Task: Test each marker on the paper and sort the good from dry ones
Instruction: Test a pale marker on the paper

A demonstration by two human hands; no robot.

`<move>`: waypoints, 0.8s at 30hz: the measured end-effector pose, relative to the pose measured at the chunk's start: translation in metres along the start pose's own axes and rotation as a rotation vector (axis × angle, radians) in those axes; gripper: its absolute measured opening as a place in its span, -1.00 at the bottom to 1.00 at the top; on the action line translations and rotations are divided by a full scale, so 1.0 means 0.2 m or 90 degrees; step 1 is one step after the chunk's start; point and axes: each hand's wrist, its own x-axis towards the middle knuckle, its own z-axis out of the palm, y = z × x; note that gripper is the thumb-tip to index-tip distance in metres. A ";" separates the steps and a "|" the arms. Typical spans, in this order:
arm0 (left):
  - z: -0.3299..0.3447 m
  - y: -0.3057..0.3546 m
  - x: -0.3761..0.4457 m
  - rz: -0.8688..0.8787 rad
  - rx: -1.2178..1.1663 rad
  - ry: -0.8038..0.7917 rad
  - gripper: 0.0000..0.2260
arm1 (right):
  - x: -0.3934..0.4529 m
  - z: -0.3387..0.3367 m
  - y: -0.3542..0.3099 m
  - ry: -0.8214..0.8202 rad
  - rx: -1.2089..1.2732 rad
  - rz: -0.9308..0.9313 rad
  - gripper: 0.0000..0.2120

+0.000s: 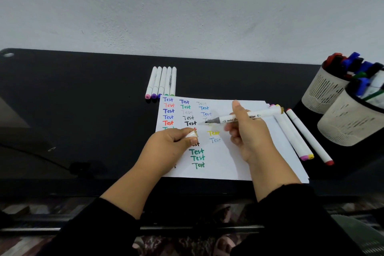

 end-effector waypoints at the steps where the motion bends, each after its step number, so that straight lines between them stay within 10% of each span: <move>1: 0.00 0.00 0.00 -0.001 -0.001 0.005 -0.82 | 0.00 -0.02 0.00 -0.028 -0.012 -0.020 -0.73; 24: 0.02 0.00 0.00 0.036 0.087 0.025 -0.75 | -0.04 -0.08 0.11 -0.035 -0.328 -0.217 -0.61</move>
